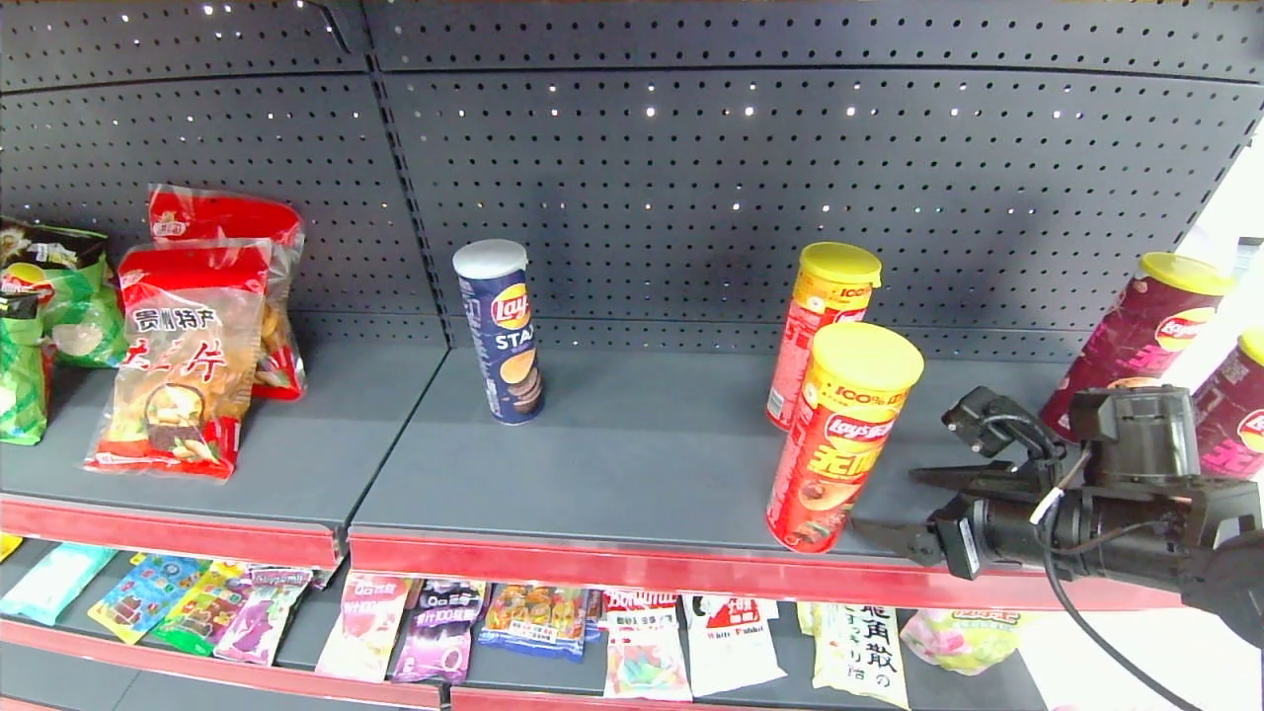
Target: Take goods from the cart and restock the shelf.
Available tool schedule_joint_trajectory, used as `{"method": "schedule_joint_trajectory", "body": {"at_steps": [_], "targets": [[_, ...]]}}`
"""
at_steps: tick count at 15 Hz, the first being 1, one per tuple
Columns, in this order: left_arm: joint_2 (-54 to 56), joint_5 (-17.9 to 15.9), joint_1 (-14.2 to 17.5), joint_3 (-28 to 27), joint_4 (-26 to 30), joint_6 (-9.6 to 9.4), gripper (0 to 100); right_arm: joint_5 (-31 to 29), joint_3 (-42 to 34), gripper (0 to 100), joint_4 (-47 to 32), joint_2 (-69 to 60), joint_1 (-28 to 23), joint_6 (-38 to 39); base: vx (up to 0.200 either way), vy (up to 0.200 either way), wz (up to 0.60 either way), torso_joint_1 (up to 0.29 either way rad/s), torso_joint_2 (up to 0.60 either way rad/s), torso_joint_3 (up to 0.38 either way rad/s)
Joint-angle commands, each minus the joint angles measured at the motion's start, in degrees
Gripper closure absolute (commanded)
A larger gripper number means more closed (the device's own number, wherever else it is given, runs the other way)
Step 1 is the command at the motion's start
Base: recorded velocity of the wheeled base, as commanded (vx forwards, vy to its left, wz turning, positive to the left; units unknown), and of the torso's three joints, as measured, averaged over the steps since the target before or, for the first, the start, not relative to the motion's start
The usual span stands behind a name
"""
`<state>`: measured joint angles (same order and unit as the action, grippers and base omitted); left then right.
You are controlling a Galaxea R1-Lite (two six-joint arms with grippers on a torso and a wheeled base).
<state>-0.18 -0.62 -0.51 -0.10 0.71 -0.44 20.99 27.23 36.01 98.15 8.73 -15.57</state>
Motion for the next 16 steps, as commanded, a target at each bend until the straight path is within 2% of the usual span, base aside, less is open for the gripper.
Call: {"method": "schedule_joint_trajectory", "body": {"at_steps": [1, 5, 10, 11, 14, 16], "targets": [[0.0, 0.0, 0.0, 0.0, 0.0, 0.0, 0, 0.0, -1.1, 0, 0.0, -3.2, 0.1, 0.5, 0.0, 0.0, 0.0, 0.0, 0.0, 0.0], [0.0, 0.0, 0.0, 0.0, 0.0, 0.0, 0, 0.2, -10.7, 0, -0.2, -19.4, 2.2, 2.6, 0.0, 0.0, 0.0, 0.0, 0.0, 0.0], [0.0, 0.0, 0.0, 0.0, 0.0, 0.0, 0, 1.9, -23.3, 0, -1.8, -40.6, 1.9, 3.4, 0.0, 0.0, 0.0, 0.0, 0.0, 0.0], [0.0, 0.0, 0.1, 0.0, 0.0, 0.0, 0, 2.5, -25.1, 0, -5.3, -45.1, 0.7, 3.4, 0.0, 0.0, 0.0, 0.0, 0.0, 0.0], [0.0, 0.0, 0.0, 0.0, 0.0, 0.0, 0, 2.6, -22.6, 0, -26.3, -63.5, -8.6, 3.3, 0.0, 0.0, 0.0, 0.0, 0.0, 0.0], [0.0, 0.0, 0.1, 0.0, 0.0, 0.0, 0, 1.9, -23.6, 0, -34.1, -74.4, -13.9, 3.4, 0.0, 0.0, 0.0, 0.0, 0.0, 0.0]]}}
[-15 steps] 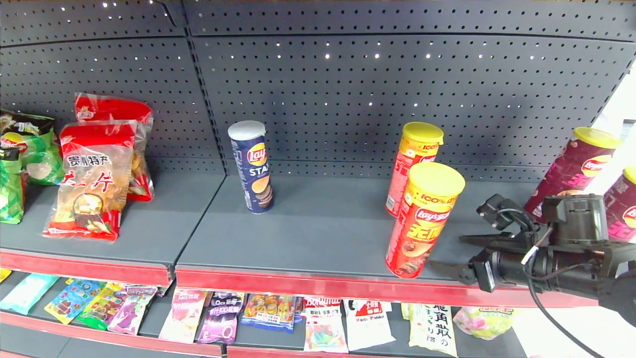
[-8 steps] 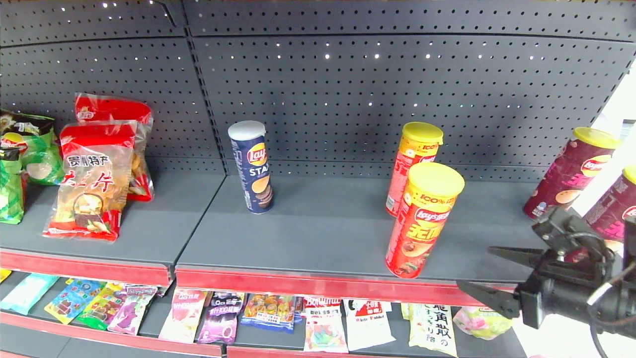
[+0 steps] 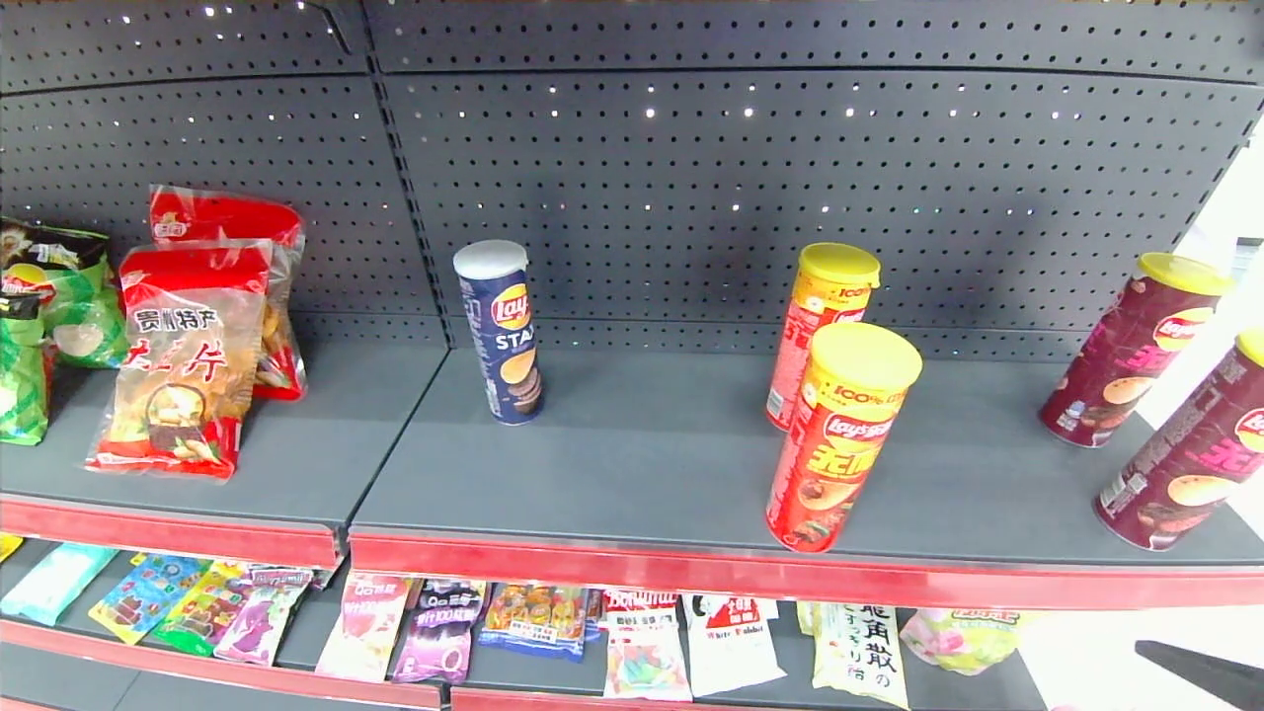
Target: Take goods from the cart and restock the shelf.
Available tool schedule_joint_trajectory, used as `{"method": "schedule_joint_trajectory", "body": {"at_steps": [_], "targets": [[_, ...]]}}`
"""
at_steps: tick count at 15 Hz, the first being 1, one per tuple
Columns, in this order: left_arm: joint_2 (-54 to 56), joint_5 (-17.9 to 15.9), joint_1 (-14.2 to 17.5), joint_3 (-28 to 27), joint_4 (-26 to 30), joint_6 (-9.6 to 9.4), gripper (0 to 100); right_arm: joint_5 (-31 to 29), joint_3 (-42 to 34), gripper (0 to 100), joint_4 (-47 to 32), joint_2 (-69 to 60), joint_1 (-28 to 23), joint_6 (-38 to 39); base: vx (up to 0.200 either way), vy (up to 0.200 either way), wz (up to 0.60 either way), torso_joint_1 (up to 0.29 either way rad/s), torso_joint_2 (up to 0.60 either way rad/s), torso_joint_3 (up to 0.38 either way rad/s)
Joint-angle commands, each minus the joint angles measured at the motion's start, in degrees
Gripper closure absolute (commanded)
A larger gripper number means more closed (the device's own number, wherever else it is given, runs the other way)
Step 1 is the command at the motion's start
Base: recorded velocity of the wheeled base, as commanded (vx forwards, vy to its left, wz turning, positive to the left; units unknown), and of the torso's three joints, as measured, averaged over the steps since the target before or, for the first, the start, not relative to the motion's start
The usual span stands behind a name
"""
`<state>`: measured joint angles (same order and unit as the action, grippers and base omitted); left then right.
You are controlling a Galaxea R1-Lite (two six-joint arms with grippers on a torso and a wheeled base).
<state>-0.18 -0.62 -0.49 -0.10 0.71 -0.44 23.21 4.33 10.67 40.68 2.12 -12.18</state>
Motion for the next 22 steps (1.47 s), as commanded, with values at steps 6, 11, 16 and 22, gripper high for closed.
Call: {"method": "schedule_joint_trajectory", "body": {"at_steps": [6, 11, 16, 22], "targets": [[0.0, 0.0, 0.0, 0.0, 0.0, 0.0, 0, -14.1, -2.0, 0, -12.6, -30.3, -12.5, 4.2, 0.0, 0.0, 0.0, 0.0, 0.0, 0.0], [0.0, 0.0, 0.0, 0.0, 0.0, 0.0, 0, -13.5, -2.2, 0, -12.3, -34.9, -9.1, 6.7, 0.0, 0.0, 0.0, 0.0, 0.0, 0.0], [0.1, -0.6, 0.0, 0.1, -0.1, -0.35, 0, -16.4, -3.3, 0, -11.7, -36.8, -4.1, 8.7, 0.0, 0.0, 0.0, 0.0, 0.0, 0.0], [0.1, -0.5, 0.0, 0.1, -0.1, -0.44, 0, -20.0, -4.3, 0, -10.7, -40.7, -2.1, 12.2, -0.033, 0.0, 0.0, 0.0, 0.0, 0.001]]}}
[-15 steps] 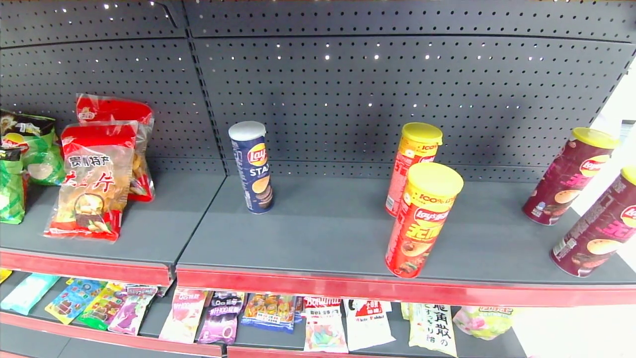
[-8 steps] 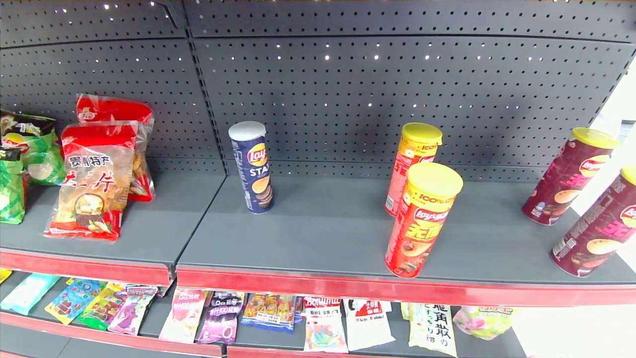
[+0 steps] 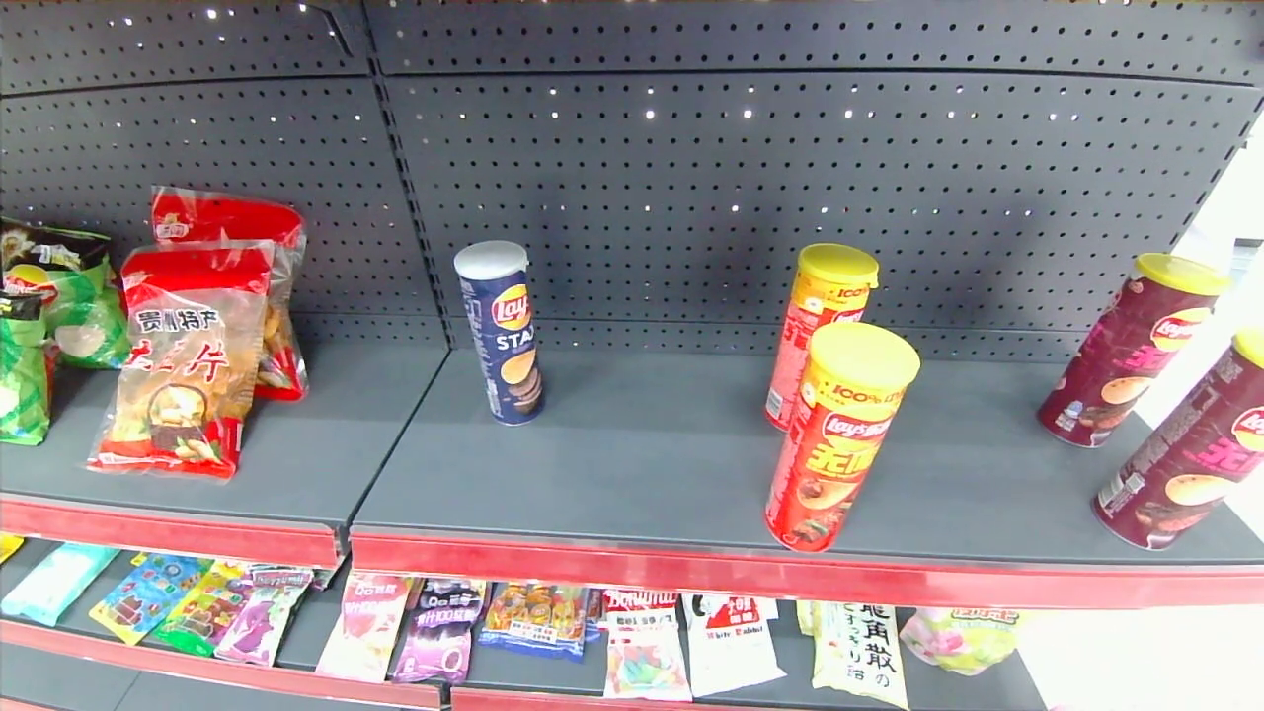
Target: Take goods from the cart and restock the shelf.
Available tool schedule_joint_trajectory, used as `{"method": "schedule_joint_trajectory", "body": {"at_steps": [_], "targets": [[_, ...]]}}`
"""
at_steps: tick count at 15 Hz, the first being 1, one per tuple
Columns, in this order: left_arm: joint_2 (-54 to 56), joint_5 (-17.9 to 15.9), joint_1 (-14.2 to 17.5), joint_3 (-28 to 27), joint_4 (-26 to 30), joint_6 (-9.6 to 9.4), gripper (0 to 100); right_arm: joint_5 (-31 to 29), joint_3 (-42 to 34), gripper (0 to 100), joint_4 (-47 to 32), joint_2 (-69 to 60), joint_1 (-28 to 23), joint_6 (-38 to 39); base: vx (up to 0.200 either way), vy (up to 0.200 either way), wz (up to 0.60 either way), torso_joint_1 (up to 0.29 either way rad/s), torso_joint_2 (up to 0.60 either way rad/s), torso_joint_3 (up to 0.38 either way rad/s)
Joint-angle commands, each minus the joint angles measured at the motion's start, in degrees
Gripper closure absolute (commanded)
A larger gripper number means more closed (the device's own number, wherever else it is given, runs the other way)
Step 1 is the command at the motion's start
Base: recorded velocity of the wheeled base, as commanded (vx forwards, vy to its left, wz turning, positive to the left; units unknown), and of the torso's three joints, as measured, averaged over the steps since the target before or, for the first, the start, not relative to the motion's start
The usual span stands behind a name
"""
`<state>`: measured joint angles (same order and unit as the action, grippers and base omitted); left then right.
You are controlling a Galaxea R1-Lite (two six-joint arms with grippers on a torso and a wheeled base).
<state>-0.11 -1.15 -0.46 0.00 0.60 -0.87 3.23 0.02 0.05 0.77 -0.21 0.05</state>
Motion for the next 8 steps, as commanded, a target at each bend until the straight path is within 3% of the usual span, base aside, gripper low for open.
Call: {"method": "schedule_joint_trajectory", "body": {"at_steps": [1, 5, 7, 8], "targets": [[0.0, 0.0, 0.0, 0.0, 0.0, -0.01, 0, -0.1, 0.1, 0, 0.0, -0.8, 0.2, 0.0, -0.2, 0.0, 0.0, -0.002, 0.01, 0.002], [0.0, 0.0, 0.0, 0.0, 0.0, -0.01, 0, -0.1, 0.1, 0, 0.0, -0.8, 0.2, 0.0, -0.2, 0.0, 0.0, 0.008, 0.0, 0.004], [0.0, 0.0, -0.1, 0.0, 0.0, -0.01, 0, 0.0, 0.0, 0, 0.0, -0.8, 0.2, 0.0, 0.0, 0.0, 0.0, 0.0, 0.0, 0.0], [0.0, 0.0, 0.0, 0.0, 0.0, 0.07, 0, -0.1, 0.0, 0, 0.0, -0.8, 0.3, 0.1, 0.0, 0.0, -0.6, -0.012, 0.0, 0.002]]}}
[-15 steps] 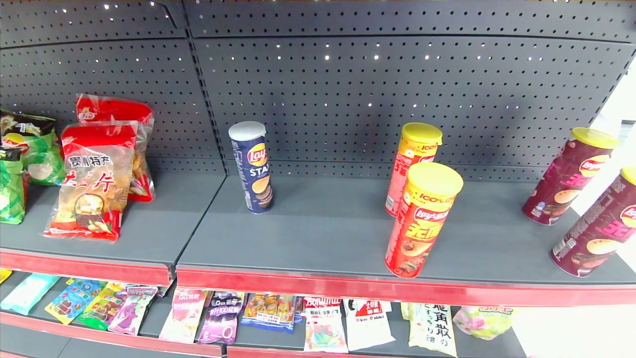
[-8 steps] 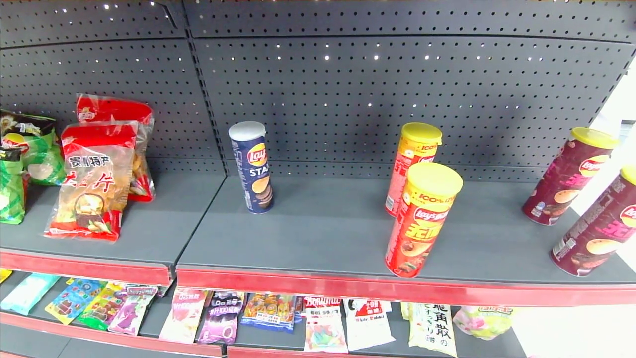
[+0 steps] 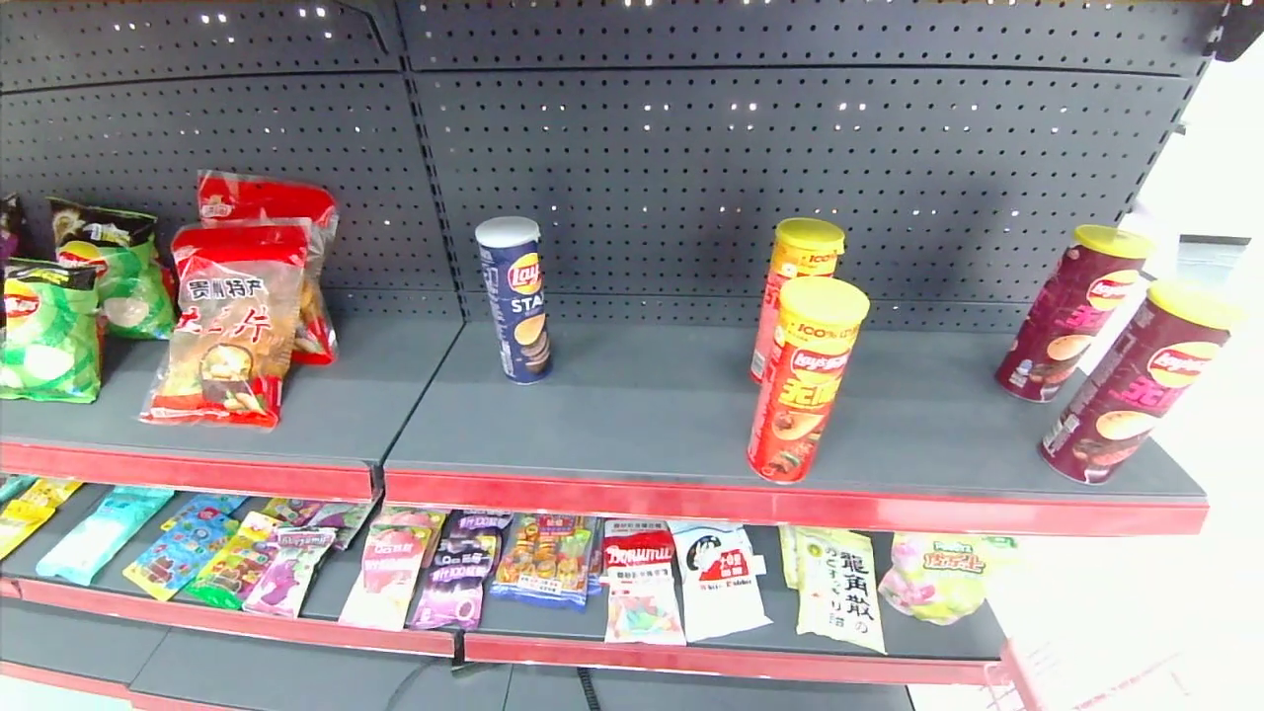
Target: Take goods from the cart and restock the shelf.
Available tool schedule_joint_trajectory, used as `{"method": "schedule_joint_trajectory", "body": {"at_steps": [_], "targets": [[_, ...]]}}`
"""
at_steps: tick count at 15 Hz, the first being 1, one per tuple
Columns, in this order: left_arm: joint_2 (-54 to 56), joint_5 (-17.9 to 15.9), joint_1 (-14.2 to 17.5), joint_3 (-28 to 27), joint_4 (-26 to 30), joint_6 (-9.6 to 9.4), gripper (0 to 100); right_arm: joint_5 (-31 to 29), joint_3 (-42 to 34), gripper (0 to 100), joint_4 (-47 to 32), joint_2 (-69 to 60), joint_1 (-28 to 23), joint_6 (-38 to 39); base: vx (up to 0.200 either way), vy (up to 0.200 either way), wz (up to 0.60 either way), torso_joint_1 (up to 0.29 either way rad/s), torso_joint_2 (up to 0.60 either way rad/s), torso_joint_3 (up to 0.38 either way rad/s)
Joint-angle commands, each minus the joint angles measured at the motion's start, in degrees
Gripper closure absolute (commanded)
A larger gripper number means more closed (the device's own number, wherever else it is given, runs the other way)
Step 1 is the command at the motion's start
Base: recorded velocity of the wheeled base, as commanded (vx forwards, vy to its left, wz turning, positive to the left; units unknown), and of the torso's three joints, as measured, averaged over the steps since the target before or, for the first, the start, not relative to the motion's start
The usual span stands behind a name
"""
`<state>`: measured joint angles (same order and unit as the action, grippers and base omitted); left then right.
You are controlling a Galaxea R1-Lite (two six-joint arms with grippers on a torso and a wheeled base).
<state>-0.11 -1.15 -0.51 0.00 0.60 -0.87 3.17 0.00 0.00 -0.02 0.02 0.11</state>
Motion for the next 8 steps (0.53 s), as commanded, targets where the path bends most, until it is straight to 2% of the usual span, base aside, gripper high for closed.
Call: {"method": "schedule_joint_trajectory", "body": {"at_steps": [1, 8], "targets": [[0.0, 0.0, 0.0, 0.0, 0.0, -0.01, 0, 0.0, 0.0, 0, 0.0, 0.0, 0.1, 0.0, 0.0, 0.0, -0.6, -0.017, -0.01, -0.002], [0.0, 0.0, 0.1, 0.0, 0.0, -0.01, 0, 0.0, 0.0, 0, 0.0, 0.0, 0.1, 0.0, 0.0, 0.0, -0.6, 0.007, 0.01, 0.004]]}}
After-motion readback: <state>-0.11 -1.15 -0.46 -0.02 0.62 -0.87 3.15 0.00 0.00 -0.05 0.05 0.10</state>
